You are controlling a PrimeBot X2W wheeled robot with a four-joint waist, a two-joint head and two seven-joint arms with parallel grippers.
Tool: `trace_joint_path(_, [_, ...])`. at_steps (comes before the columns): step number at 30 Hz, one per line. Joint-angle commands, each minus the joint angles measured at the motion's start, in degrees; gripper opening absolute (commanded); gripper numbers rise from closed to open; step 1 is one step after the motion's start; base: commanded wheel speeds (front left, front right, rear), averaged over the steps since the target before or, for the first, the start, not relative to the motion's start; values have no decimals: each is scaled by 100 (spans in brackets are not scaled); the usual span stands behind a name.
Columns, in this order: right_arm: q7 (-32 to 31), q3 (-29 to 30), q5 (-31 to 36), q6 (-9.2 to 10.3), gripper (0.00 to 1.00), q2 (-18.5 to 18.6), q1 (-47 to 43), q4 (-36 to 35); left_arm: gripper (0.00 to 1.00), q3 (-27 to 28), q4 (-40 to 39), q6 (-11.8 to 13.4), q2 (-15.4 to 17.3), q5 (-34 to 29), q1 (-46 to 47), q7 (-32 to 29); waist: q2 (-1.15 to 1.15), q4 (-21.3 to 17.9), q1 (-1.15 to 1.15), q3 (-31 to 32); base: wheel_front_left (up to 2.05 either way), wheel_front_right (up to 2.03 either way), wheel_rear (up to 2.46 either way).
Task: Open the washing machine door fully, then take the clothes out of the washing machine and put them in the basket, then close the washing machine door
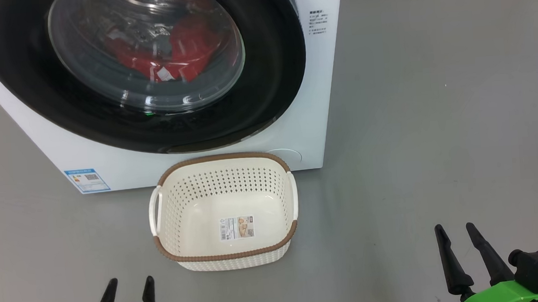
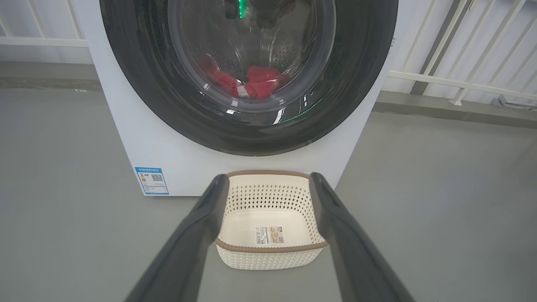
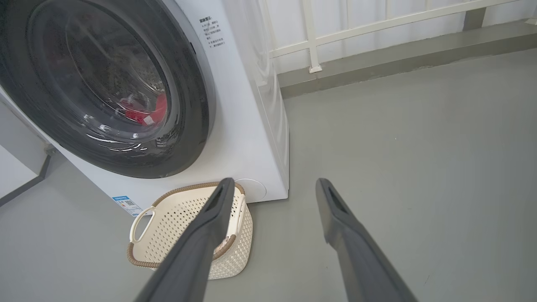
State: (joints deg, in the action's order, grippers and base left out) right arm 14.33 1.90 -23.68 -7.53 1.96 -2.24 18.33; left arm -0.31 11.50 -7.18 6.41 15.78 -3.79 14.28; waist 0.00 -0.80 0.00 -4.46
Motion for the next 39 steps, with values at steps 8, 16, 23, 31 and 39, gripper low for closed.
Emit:
trace_joint_path(8, [67, -131, 18, 4, 100, 92, 55, -105, 100, 124, -119, -31, 121, 66, 98, 72, 0, -5, 0, 8, 0, 0, 0])
trace_joint_path(16, [67, -431, -378, 4, 0, 92, 300, -187, 100, 126, -156, -31, 106, 72, 108, 72, 0, 13, 0, -13, 0, 0, 0])
trace_joint_path(23, [67, -594, -1050, 4, 0, 92, 1044, -365, 100, 68, -195, -31, 118, 91, 216, 72, 0, 94, 0, -151, 0, 0, 0])
trace_joint_path(31, [67, -513, -1686, 4, 0, 92, 1978, -550, 100, -30, -213, -31, 139, 167, 420, 72, 0, 311, 0, -403, 0, 0, 0])
trace_joint_path(39, [67, -429, -2120, 4, 0, 92, 3055, -658, 100, -151, -214, -31, 177, 289, 676, 72, 0, 601, 0, -800, 0, 0, 0])
